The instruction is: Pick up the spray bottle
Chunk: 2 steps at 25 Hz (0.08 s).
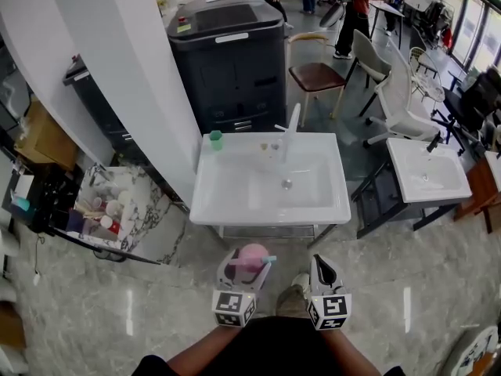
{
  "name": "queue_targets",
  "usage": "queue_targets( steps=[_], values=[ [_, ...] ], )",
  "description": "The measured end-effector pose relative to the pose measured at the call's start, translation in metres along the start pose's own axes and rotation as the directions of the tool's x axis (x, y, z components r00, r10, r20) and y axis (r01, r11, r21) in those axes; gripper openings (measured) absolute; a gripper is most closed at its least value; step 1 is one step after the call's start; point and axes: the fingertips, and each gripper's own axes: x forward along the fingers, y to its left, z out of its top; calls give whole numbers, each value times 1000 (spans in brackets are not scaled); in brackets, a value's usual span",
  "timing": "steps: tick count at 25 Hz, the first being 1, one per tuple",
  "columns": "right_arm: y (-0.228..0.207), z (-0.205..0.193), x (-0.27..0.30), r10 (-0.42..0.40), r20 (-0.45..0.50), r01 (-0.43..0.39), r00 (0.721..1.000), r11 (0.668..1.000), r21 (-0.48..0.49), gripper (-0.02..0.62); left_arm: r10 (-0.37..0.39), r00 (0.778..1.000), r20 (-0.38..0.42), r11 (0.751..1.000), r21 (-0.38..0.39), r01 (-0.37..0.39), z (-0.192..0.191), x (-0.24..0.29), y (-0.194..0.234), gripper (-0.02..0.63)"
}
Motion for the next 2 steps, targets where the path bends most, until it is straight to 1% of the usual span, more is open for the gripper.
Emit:
queue_targets(
  steps=[2],
  values=[
    [7, 0, -1, 5, 0, -5, 1000, 1000, -2, -3, 1, 1000, 1, 1000, 14, -1, -2, -5, 2, 387]
  ],
)
